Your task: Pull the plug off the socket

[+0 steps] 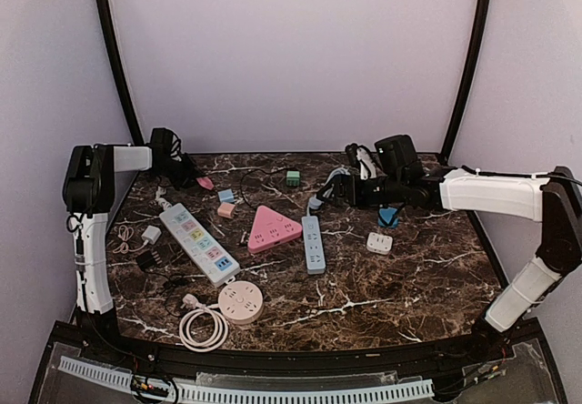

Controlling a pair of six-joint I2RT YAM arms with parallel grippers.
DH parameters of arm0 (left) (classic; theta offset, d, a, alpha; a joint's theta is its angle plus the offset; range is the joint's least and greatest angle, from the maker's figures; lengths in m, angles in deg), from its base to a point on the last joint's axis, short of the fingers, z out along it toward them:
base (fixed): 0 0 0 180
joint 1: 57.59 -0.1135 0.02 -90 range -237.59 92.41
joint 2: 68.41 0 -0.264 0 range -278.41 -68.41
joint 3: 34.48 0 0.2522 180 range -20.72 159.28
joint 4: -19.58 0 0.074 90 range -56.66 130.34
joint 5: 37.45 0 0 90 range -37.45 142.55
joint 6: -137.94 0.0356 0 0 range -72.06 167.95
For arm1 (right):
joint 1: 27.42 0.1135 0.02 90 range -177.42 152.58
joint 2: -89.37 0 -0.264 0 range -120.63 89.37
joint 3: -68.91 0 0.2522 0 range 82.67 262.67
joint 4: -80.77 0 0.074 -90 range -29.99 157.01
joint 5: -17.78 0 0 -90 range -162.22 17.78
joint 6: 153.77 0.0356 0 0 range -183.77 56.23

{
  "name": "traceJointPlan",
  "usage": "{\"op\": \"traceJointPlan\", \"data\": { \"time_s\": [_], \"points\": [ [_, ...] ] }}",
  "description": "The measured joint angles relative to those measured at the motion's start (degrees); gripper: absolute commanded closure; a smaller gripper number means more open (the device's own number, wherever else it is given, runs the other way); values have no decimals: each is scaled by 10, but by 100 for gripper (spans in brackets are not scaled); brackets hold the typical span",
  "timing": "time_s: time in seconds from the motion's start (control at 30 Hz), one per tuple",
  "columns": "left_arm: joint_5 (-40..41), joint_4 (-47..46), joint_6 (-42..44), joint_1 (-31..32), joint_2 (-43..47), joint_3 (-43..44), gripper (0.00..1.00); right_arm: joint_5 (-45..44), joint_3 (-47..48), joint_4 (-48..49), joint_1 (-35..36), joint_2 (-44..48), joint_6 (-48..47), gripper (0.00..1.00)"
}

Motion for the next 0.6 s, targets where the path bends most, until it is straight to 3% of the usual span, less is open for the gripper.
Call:
{"op": "traceJointPlan", "data": {
  "time_s": [0.23, 0.5, 0.6],
  "points": [
    [4, 16, 11, -3, 0, 0, 58, 0, 0, 5, 0, 0, 1, 1],
    [21, 40, 33, -2, 6, -2, 10, -13, 0, 3, 0, 0, -4, 2],
    [32, 42, 44, -2, 24, -15, 5, -30, 0, -2, 0, 0, -13, 1]
  ]
}}
